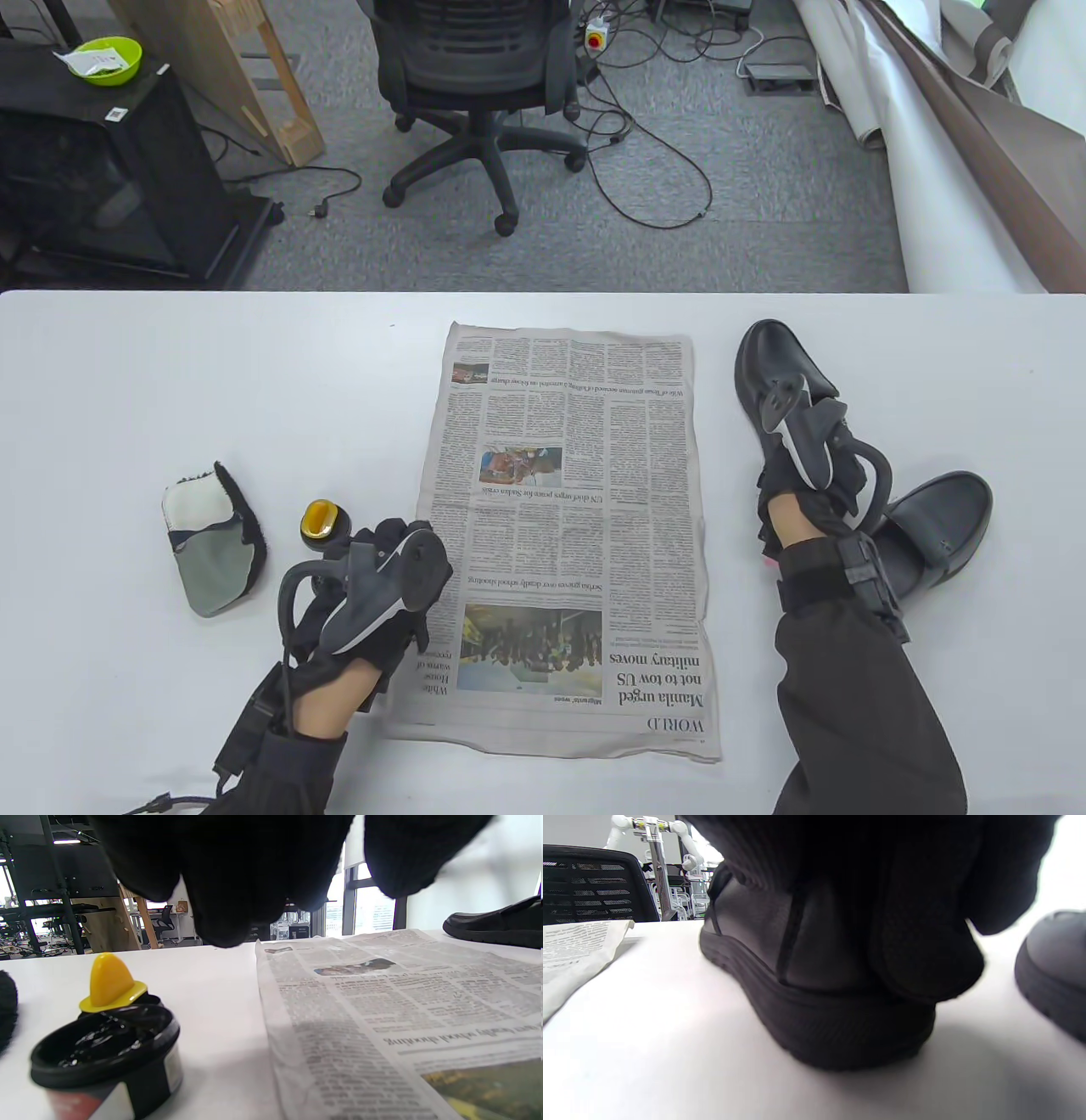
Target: Dip and apply built-in sponge shoe polish on shoes
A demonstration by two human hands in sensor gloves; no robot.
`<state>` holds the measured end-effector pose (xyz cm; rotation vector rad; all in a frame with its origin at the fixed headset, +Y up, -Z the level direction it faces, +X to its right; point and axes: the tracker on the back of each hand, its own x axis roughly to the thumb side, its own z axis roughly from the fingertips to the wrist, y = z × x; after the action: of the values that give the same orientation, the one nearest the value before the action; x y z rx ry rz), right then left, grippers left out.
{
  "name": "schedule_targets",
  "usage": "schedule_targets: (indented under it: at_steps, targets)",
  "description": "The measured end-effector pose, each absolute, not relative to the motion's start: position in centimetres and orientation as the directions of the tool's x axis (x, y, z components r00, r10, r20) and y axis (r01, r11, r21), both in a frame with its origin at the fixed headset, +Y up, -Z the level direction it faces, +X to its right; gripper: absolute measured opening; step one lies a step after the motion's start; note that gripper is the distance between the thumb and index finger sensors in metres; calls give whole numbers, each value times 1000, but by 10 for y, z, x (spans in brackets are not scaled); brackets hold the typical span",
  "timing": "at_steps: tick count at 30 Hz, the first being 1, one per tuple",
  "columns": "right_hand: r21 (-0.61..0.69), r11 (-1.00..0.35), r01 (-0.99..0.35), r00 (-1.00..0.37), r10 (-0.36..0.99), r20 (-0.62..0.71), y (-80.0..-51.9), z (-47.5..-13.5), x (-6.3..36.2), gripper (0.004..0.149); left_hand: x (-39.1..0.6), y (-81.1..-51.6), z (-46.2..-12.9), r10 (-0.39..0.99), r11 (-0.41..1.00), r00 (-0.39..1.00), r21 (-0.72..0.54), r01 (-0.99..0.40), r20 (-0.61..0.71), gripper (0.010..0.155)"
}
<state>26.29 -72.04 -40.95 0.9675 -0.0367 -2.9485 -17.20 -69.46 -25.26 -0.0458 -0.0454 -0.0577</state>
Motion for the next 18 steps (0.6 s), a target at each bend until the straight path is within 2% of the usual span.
schedule_targets:
  at_steps: [4, 5, 9, 18]
  targets:
    - [-26, -999, -31, -834, 40, -551, -703, -395, 259, 57, -172, -693, -252, -70, 997, 996, -35, 72, 45, 59]
    - [-85, -996, 5, -855, 40, -517, -690, -388, 255, 59, -173, -692, -252, -64, 997, 997, -28, 66, 45, 59]
    - [-147, -988, 49, -879, 27, -477, -664, -364, 249, 64, -173, -691, -251, -65, 998, 997, -24, 66, 41, 59]
    - [-153, -987, 53, -822, 44, -567, -645, -316, 281, 68, -179, -691, -253, -114, 993, 993, 16, 114, 12, 59]
